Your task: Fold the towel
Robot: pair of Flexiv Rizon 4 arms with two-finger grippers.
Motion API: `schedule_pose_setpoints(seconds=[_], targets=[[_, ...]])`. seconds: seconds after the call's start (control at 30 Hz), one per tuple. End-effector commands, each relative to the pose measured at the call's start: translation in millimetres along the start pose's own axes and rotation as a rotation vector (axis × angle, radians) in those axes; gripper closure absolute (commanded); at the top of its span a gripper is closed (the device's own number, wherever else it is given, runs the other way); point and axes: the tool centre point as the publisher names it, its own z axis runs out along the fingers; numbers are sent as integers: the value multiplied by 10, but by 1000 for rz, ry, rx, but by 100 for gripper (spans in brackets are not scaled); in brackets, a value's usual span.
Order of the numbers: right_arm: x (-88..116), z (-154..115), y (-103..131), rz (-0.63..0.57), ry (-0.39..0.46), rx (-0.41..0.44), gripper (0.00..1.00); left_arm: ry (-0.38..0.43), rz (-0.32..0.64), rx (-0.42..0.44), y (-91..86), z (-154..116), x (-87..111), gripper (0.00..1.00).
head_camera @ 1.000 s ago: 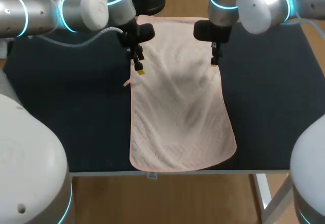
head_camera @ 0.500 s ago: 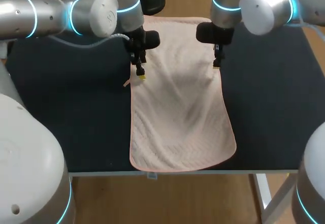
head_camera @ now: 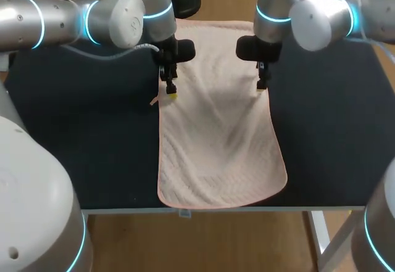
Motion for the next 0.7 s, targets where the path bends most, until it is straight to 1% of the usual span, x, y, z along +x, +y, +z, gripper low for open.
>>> schedule_pose_setpoints(seconds=[0.03, 0.37, 0.7], targets=[[-1, 74, -25, -17, 4, -20, 0, 0, -3, -3, -12, 1, -9, 0], [-15, 187, -39, -48, 13, -18, 0, 1, -8, 3, -49, 10, -26, 0], [-9, 205, -41, -65, 24, -12, 0, 13, -10, -11, -60, 94, 17, 0]])
